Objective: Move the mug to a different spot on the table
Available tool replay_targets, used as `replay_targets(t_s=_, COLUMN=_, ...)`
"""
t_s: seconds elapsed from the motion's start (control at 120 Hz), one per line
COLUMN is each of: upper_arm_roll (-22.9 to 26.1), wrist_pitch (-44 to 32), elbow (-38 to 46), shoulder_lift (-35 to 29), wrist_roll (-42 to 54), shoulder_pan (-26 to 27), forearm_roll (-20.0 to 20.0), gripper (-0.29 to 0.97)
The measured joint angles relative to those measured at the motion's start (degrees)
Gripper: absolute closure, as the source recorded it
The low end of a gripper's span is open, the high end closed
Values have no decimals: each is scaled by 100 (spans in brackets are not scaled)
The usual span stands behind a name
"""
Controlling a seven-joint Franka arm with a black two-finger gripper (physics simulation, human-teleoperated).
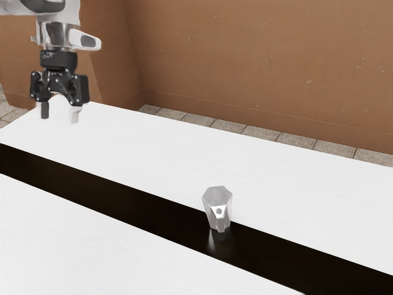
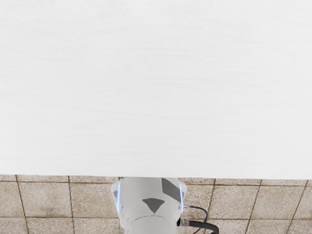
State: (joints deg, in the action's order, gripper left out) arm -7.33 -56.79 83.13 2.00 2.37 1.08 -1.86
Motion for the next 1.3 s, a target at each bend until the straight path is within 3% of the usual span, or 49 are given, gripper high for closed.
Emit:
replay_targets(t_s=0.15, upper_arm_roll=28, wrist_pitch=-1563, elbow=238, shoulder_lift=-100, wrist_roll=87, shoulder_pan=-766, forearm_roll=-21, gripper=2)
replay_targets(t_s=0.258, upper_arm_roll=284, wrist_pitch=-2241, elbow=1023, shoulder_lift=-704, wrist_roll=-67, shoulder_pan=-1220, forearm_roll=-44, gripper=2)
replay_targets(t_s=0.367, upper_arm_roll=787, wrist_pitch=-2768, elbow=1737, shoulder_lift=-949, wrist_roll=-417, shoulder_pan=-97, forearm_roll=-127, gripper=2)
replay_targets(t_s=0.442, upper_arm_roll=929, wrist_pitch=-3099, elbow=1982, shoulder_lift=-941, wrist_roll=-729, shoulder_pan=263, forearm_roll=-197, gripper=2)
replay_targets(t_s=1.017, upper_arm_roll=997, wrist_pitch=-5295, elbow=2181, shoulder_lift=583, wrist_roll=-3557, shoulder_pan=2008, forearm_roll=-629, gripper=2)
replay_targets(t_s=1.3, upper_arm_roll=960, wrist_pitch=-6400, elbow=1718, shoulder_lift=1624, wrist_roll=-5010, shoulder_pan=2540, forearm_roll=-521, gripper=2)
